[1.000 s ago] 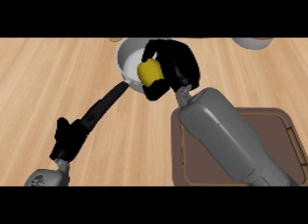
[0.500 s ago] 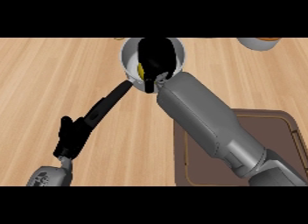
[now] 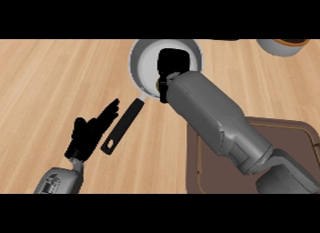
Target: Pick the lemon from the tray and place it in the pot
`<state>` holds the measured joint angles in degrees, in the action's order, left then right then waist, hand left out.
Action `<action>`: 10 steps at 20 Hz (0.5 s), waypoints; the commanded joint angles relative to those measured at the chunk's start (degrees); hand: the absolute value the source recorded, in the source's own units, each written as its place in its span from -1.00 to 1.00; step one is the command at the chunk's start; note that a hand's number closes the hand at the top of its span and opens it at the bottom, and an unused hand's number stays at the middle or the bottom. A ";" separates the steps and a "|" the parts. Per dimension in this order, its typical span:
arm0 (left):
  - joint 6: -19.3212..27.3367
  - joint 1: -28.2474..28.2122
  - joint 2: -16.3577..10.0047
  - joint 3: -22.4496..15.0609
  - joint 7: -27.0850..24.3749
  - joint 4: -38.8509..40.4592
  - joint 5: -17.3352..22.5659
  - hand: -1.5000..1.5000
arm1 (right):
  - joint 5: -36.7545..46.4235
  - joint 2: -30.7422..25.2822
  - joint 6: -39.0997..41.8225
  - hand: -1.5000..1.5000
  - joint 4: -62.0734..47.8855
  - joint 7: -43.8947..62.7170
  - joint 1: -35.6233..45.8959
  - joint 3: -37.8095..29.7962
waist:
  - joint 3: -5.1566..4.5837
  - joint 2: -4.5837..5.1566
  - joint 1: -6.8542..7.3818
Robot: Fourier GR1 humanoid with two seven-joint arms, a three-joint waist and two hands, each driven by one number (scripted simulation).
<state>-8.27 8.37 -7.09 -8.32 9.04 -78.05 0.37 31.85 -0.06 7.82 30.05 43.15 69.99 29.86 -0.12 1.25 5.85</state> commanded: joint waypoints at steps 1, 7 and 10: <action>-1.19 1.18 0.11 0.63 -2.08 4.08 0.25 0.00 | -5.84 0.06 0.09 -1.00 -2.21 -0.49 0.22 2.17 | 0.00 0.35 0.21; -1.38 0.94 0.08 0.07 -0.17 1.46 0.46 0.00 | -9.57 0.06 -24.45 -1.00 6.51 -10.40 -2.59 -3.71 | 0.23 0.25 0.38; -1.82 1.16 -0.60 1.33 -0.29 1.62 1.36 0.00 | -13.26 0.06 -32.22 -1.00 8.39 -12.06 -0.23 -8.41 | 0.18 0.27 0.50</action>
<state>-9.20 9.87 -7.28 -7.64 8.79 -76.51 0.75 21.91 -0.01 -14.56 36.16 34.31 68.63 25.47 0.06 1.48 6.22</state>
